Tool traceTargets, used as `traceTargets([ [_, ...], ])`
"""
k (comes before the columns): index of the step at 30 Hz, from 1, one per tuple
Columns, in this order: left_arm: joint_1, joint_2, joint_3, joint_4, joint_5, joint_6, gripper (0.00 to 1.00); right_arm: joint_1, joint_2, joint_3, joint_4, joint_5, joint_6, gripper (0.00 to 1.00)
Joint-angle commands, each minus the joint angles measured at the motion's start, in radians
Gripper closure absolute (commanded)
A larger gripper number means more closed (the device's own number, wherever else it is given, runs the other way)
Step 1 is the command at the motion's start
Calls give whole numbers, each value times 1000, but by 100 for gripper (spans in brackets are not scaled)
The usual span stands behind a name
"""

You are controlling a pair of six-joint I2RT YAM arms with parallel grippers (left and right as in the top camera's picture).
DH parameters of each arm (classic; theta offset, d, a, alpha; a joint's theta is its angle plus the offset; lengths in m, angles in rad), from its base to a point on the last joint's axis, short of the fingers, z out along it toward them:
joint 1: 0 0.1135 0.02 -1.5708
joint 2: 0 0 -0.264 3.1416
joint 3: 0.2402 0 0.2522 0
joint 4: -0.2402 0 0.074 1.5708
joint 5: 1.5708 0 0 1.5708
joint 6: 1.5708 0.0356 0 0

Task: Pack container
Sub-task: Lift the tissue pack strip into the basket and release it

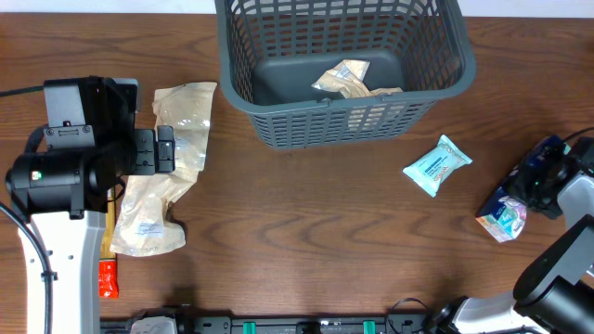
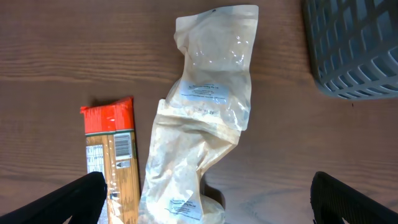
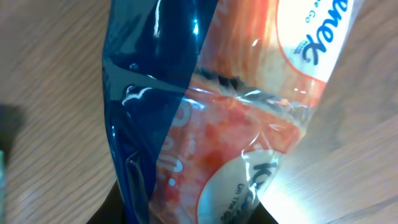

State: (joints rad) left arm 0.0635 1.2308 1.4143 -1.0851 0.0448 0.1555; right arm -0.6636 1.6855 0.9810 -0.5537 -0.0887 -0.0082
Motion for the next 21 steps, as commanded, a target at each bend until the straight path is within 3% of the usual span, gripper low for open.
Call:
traceTargets([
  [1, -1, 5, 9, -3, -12, 9, 1, 9, -91, 104, -21, -76, 21, 99],
  [14, -1, 5, 9, -2, -12, 8, 1, 253, -313, 565, -58, -63, 16, 99],
  [21, -1, 5, 9, -3, -12, 9, 1, 479, -311, 636, 106, -127, -76, 99],
])
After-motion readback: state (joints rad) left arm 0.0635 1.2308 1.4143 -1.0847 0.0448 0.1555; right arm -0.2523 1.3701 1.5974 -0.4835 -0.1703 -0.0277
